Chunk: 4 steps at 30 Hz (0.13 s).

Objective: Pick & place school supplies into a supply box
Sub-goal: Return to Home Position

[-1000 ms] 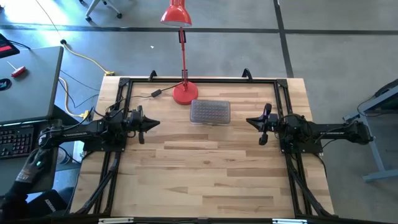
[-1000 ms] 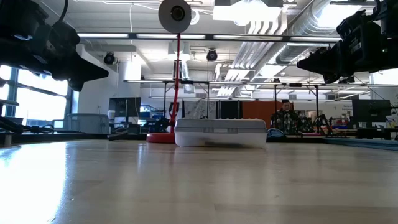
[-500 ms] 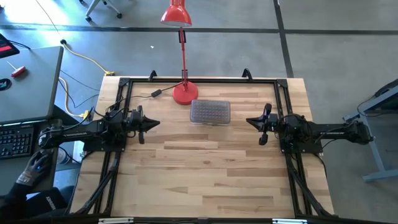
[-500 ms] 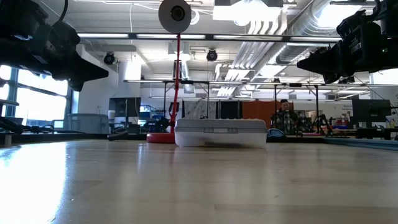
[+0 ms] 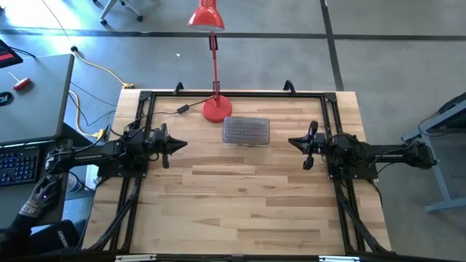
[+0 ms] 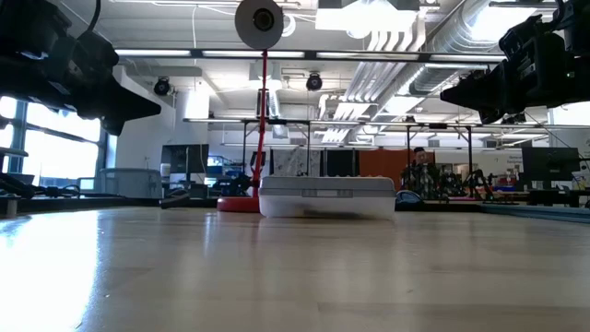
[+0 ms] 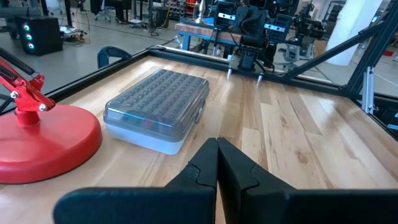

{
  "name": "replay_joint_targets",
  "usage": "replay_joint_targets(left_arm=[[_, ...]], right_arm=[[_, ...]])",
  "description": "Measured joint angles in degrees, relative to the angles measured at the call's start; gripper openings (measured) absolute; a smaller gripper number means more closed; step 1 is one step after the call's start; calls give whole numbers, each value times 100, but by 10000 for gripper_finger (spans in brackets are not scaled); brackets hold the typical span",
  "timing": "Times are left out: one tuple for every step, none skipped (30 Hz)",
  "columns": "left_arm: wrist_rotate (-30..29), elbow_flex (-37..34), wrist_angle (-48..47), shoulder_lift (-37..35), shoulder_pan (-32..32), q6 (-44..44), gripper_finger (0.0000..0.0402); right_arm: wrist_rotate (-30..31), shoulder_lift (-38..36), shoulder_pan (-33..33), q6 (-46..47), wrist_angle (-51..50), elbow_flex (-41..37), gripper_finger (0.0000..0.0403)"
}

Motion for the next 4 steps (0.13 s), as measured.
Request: replay_joint_targets(left_arm=[[1, 0, 0, 0, 1, 1, 40], [0, 0, 0, 0, 0, 2, 40], [0, 0, 0, 0, 2, 0, 40], [1, 0, 0, 0, 0, 1, 40]], right_arm=[[-1, 0, 0, 1, 0, 0, 0], [1, 1, 1, 1, 0, 0, 0], [1, 1, 1, 1, 0, 0, 0], [1, 1, 1, 1, 0, 0, 0]])
